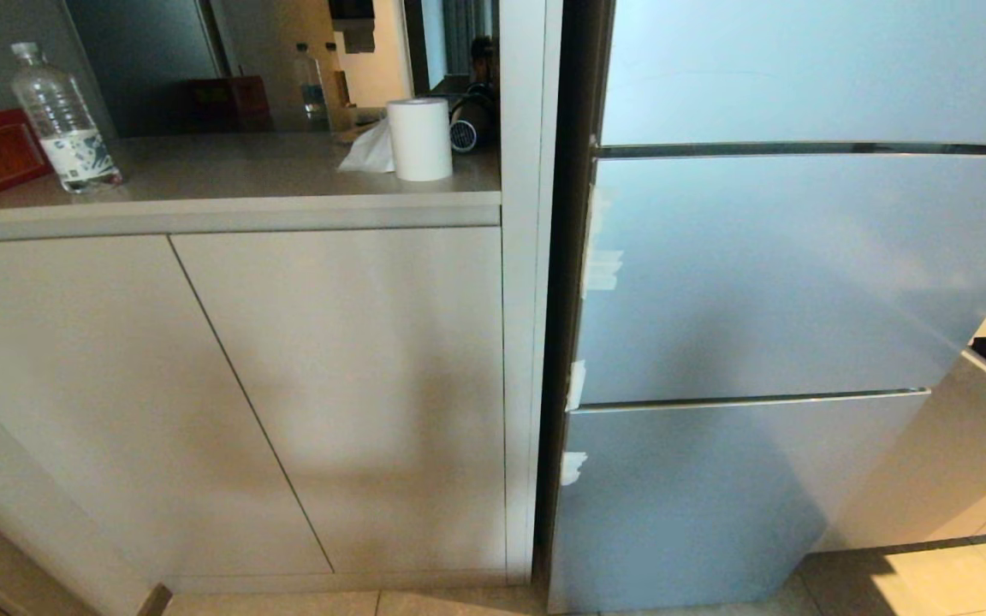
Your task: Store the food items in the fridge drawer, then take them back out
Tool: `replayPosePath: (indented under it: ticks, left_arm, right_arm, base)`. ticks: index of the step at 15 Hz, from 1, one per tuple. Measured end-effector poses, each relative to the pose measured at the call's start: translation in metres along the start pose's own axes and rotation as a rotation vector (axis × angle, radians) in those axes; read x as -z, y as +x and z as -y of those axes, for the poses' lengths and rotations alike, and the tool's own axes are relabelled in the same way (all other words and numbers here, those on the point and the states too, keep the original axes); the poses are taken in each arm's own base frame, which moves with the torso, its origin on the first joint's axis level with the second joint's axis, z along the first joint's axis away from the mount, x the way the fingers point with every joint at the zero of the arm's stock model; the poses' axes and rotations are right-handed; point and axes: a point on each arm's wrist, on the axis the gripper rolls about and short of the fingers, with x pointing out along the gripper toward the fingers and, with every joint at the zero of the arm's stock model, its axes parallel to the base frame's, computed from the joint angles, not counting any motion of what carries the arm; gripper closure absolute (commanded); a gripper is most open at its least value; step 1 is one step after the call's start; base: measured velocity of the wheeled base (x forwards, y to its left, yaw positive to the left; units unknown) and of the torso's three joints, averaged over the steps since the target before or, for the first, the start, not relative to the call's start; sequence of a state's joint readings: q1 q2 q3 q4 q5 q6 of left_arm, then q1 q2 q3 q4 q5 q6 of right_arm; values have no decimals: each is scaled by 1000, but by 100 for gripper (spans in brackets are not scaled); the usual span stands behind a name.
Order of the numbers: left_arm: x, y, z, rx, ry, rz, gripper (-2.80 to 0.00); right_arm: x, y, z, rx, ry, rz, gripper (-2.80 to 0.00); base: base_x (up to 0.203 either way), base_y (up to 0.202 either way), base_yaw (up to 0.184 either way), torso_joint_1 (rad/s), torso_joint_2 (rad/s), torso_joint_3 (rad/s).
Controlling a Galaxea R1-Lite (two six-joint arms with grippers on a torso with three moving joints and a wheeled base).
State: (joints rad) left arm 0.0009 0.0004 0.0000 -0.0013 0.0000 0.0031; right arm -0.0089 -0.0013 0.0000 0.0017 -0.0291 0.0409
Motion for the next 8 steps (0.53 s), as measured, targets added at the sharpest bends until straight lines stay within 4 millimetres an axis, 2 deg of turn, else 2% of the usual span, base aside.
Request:
replayPosePath:
  ticks: [8]
  left_arm:
    - [0,0,0,0,-1,0,0]
  right_arm:
    - [0,0,0,0,0,0,0]
  base:
    - [0,0,0,0,0,0]
